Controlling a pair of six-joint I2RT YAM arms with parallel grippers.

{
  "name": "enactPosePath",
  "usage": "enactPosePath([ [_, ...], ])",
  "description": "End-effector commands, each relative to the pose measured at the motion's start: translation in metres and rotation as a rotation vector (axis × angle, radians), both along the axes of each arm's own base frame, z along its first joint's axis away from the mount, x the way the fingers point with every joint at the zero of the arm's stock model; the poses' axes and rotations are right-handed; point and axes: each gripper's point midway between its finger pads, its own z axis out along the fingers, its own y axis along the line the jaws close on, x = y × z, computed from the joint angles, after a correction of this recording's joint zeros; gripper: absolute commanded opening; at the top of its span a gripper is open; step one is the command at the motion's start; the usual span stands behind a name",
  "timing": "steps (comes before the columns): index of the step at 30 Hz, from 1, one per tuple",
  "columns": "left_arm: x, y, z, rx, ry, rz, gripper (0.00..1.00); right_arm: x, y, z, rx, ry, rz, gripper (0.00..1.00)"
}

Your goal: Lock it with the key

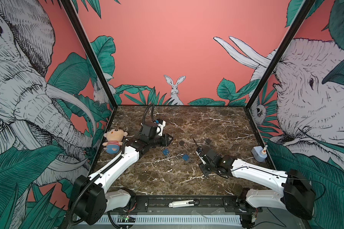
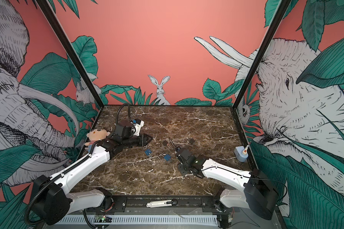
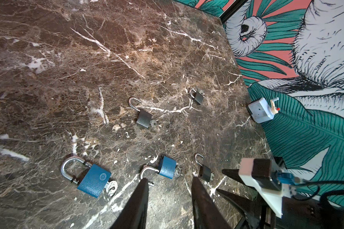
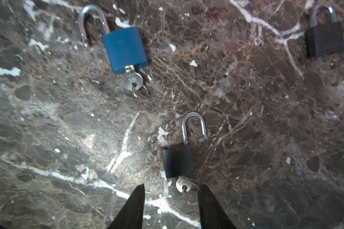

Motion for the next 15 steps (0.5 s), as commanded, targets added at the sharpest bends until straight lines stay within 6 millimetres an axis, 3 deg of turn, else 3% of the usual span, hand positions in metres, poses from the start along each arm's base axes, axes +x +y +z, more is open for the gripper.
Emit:
enactPosePath([
  [1,-0.005,0.003,0.008,-0.019,-0.022,-0.003,0.39,0.001,-0.006,-0.010,-0.059,-0.008,-0.007,0.45],
  [15,-0.003,-0.001,0.007,-0.023,-0.015,-0.013,0.39,0.007,-0.001,-0.033,-0.106,-0.004,0.010,0.44],
])
